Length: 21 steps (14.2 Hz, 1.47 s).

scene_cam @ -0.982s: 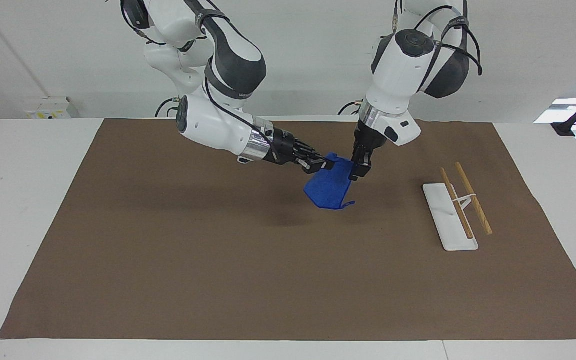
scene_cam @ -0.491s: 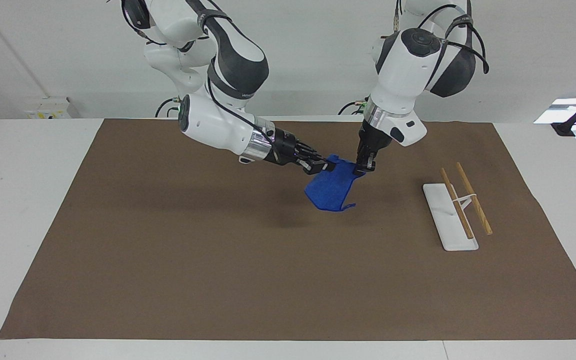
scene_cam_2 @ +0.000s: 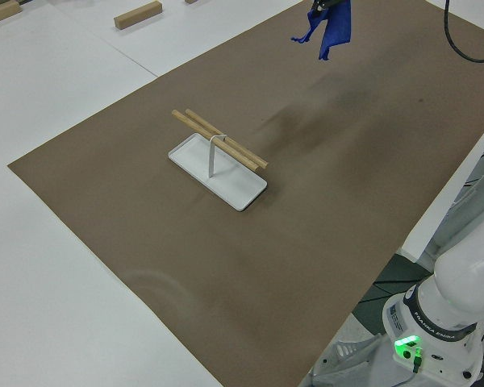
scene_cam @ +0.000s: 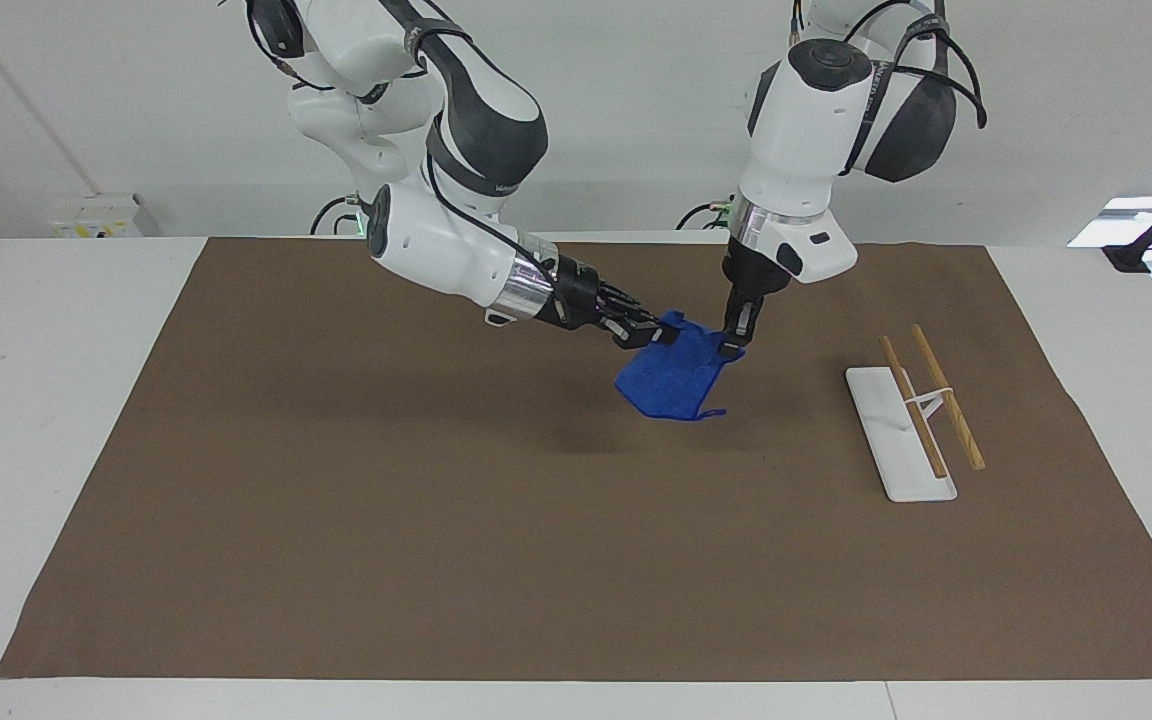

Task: Right arm passes towel to left arm to hang
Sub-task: 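Move the towel over the rack while the right gripper withdraws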

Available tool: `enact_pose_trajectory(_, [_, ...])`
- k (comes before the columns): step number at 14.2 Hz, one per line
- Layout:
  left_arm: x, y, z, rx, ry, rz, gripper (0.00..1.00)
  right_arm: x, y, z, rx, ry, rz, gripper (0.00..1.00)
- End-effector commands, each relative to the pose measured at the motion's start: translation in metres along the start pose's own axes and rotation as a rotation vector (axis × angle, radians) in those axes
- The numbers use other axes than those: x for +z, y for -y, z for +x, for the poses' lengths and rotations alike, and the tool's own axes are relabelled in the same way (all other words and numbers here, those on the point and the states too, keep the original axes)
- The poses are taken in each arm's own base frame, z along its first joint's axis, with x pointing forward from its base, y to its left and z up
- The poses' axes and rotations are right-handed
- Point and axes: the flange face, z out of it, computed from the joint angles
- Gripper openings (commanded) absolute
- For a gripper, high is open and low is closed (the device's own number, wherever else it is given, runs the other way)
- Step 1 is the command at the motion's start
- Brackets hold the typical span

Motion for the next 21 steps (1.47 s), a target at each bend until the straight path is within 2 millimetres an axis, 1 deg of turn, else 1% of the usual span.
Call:
enact_pose_trajectory(1, [-0.005,-0.004,0.003,0.137,-0.03,0.026,0.0,-0.01,-0.003,0.006,-0.207,-0.066,-0.017,1.0])
enact_pose_trajectory(2, [-0.011,-0.005,0.005,0.174,-0.054,0.033,0.0,-0.017,-0.003,0.014,-0.364,-0.15,-0.073,1.0])
enact_pose_trajectory(3, [-0.012,-0.004,0.008,0.201,-0.082,0.054,0.0,-0.029,-0.003,0.028,-0.527,-0.249,-0.162,1.0])
enact_pose_trajectory(4, [-0.011,-0.003,0.01,0.241,-0.115,0.067,0.0,-0.051,-0.003,0.044,-0.647,-0.334,-0.247,1.0])
enact_pose_trajectory(6, [-0.01,0.0,0.017,0.302,-0.176,0.103,0.0,-0.095,-0.007,0.071,-0.777,-0.434,-0.434,1.0])
enact_pose_trajectory(7, [-0.008,0.001,0.02,0.332,-0.193,0.122,0.0,-0.125,-0.011,0.082,-0.841,-0.482,-0.529,1.0])
enact_pose_trajectory(8, [-0.006,0.004,0.023,0.349,-0.199,0.132,0.0,-0.152,-0.017,0.09,-0.88,-0.497,-0.618,1.0])
enact_pose_trajectory(9, [0.0,0.008,0.03,0.357,-0.199,0.157,0.0,-0.183,-0.024,0.101,-0.9,-0.498,-0.686,1.0])
enact_pose_trajectory(10, [0.006,0.014,0.036,0.389,-0.209,0.186,0.0,-0.216,-0.031,0.106,-0.919,-0.506,-0.739,1.0])
enact_pose_trajectory(12, [0.008,0.02,0.061,0.407,-0.216,0.209,0.0,-0.269,-0.045,0.102,-0.929,-0.537,-0.838,1.0])
enact_pose_trajectory(13, [0.007,0.02,0.072,0.411,-0.237,0.216,0.0,-0.288,-0.049,0.093,-0.927,-0.566,-0.884,1.0])
enact_pose_trajectory(15, [0.008,0.021,0.094,0.387,-0.264,0.222,0.0,-0.308,-0.054,0.072,-0.916,-0.626,-0.99,1.0])
enact_pose_trajectory(16, [0.008,0.022,0.106,0.368,-0.264,0.227,0.0,-0.317,-0.051,0.058,-0.91,-0.649,-1.032,1.0])
enact_pose_trajectory(17, [0.009,0.026,0.124,0.341,-0.273,0.236,0.0,-0.329,-0.046,0.041,-0.905,-0.665,-1.047,1.0])
enact_pose_trajectory(18, [0.008,0.028,0.137,0.327,-0.291,0.244,0.0,-0.34,-0.045,0.031,-0.895,-0.664,-1.044,1.0])
enact_pose_trajectory(19, [0.008,0.03,0.151,0.314,-0.315,0.256,0.0,-0.347,-0.046,0.028,-0.894,-0.651,-1.047,1.0])
enact_pose_trajectory(20, [0.007,0.034,0.164,0.299,-0.332,0.269,0.0,-0.351,-0.05,0.029,-0.906,-0.619,-1.062,1.0])
enact_pose_trajectory(21, [0.005,0.04,0.178,0.274,-0.338,0.279,0.0,-0.36,-0.055,0.03,-0.921,-0.593,-1.084,1.0])
